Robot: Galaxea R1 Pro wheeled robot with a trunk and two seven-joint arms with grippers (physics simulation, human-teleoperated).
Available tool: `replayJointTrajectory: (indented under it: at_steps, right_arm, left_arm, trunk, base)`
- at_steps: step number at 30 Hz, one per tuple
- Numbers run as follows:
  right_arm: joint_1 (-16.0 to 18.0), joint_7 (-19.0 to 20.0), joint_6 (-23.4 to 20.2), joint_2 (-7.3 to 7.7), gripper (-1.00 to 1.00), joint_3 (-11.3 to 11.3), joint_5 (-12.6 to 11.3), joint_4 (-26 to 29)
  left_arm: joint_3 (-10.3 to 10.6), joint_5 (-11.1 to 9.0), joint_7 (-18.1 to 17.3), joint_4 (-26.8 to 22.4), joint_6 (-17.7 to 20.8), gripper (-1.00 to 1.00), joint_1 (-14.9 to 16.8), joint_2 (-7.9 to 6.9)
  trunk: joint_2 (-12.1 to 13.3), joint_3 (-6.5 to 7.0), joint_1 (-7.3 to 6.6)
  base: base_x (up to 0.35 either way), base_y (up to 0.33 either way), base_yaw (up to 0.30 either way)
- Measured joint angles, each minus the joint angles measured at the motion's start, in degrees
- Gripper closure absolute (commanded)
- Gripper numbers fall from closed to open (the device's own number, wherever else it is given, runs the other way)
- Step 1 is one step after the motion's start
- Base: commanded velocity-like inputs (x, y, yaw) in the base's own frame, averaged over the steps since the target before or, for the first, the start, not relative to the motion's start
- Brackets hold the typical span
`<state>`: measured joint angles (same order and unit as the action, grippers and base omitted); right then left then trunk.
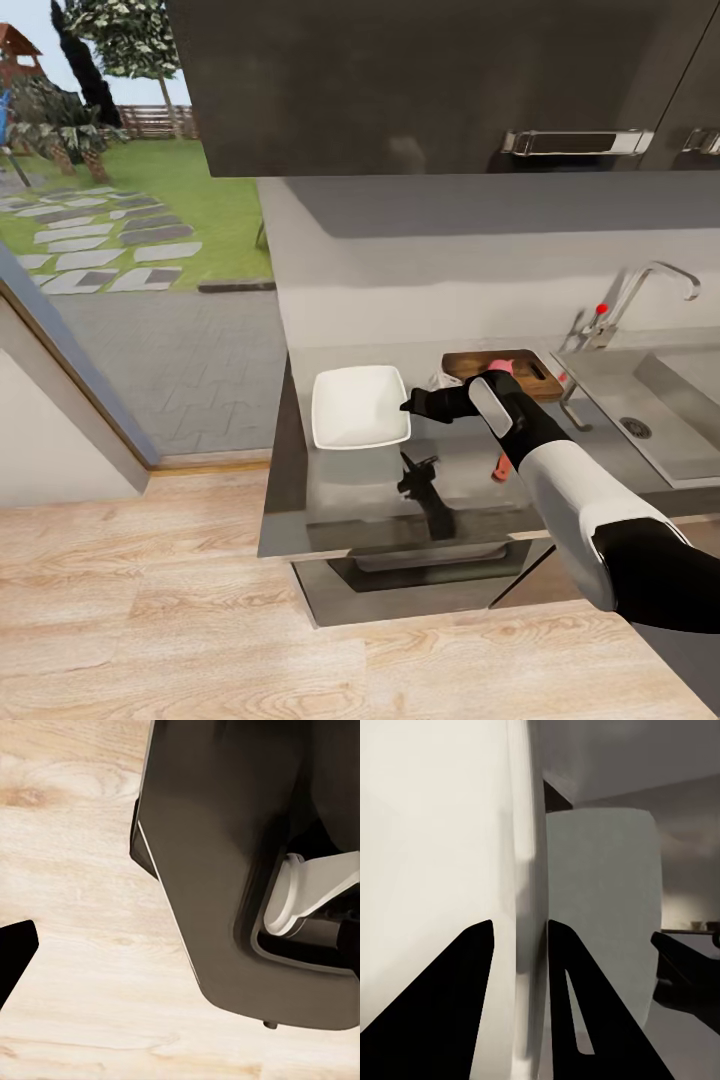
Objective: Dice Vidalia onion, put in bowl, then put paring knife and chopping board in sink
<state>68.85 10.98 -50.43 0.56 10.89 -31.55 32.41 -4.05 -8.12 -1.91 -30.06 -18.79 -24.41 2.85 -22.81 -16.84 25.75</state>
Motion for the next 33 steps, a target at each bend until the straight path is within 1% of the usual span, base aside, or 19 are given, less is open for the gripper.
replayJointTrajectory:
  at_steps: [15,19,27,30,33]
  right_arm:
    - [0.00,-0.03,0.00,0.00,1.00,0.09,-0.05,-0.48]
    - [0.01,0.00,-0.04,0.05,1.00,0.01,-0.54,-0.66]
    - [0.01,0.07,-0.09,0.01,1.00,0.03,-0.43,-0.63]
    - [0.00,0.88,-0.09,0.00,1.00,0.07,-0.13,-0.66]
    - [0.00,2.63,-0.15,0.03,1.00,0.06,-0.04,-0.69]
  left_arm:
    - [0.00,0.00,0.00,0.01,0.00,-1.00,0.00,0.00]
    - [0.00,0.00,0.00,0.01,0.00,-1.00,0.00,0.00]
    - [-0.01,-0.05,0.00,0.01,0.00,-1.00,0.00,0.00]
    - [-0.03,-0.03,0.00,0.00,0.01,-1.00,0.00,0.01]
    - [-0.01,-0.01,0.00,0.00,0.00,-1.00,0.00,0.00]
  trunk:
    - [0.00,-1.19,0.00]
    - [-0.01,-1.30,0.00]
    - [-0.01,-1.31,0.00]
    - [0.00,-1.31,0.00]
    - [0.00,-1.31,0.00]
  base:
    - [0.000,0.000,0.000]
    - [0.000,0.000,0.000]
    - [0.000,0.019,0.000]
    - [0.000,0.145,0.000]
    - [0.000,0.053,0.000]
